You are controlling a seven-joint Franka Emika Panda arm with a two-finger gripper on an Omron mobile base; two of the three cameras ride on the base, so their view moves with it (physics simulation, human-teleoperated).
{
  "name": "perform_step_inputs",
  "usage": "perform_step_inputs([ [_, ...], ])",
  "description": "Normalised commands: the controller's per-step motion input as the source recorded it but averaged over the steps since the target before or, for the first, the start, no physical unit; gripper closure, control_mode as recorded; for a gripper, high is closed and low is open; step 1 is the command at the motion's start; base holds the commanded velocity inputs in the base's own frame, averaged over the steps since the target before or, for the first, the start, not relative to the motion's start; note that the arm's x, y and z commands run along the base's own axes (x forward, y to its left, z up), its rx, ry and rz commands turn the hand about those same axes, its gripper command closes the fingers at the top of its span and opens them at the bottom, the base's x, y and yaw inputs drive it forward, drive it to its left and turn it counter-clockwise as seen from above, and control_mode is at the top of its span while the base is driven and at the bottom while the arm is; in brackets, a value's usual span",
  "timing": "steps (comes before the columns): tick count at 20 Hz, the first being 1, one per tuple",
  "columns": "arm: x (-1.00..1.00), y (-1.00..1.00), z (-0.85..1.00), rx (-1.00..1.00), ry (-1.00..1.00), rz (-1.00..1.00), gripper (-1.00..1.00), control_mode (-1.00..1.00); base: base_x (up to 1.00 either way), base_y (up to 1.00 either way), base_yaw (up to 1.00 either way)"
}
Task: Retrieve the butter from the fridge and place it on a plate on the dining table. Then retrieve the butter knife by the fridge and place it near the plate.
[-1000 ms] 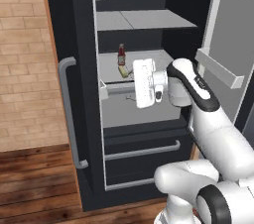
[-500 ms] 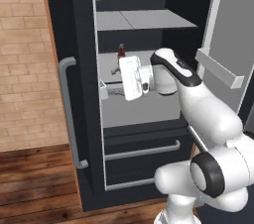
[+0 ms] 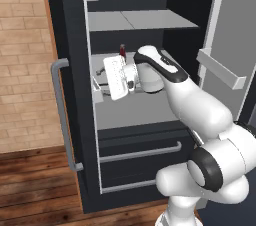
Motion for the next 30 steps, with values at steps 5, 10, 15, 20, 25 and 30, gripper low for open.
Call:
perform_step_inputs([
  [5,0.00,0.59,0.00,0.00,0.01,0.00,-1.00,-1.00,0.00,0.00,0.00],
  [10,0.00,0.55,0.00,-0.01,0.00,0.00,-1.00,-1.00,0.00,0.00,0.00],
  [15,0.00,0.11,0.00,-0.16,0.07,0.00,-1.00,-1.00,0.00,0.00,0.00],
  [20,0.03,-0.36,-0.05,-0.33,0.15,-0.07,-1.00,-1.00,0.00,0.00,0.00],
  [25,0.00,-0.94,-0.17,-0.34,0.02,-0.01,-1.00,-1.00,0.00,0.00,0.00],
  [30,-0.22,-1.00,-0.13,-0.25,0.00,0.05,-1.00,-1.00,0.00,0.00,0.00],
])
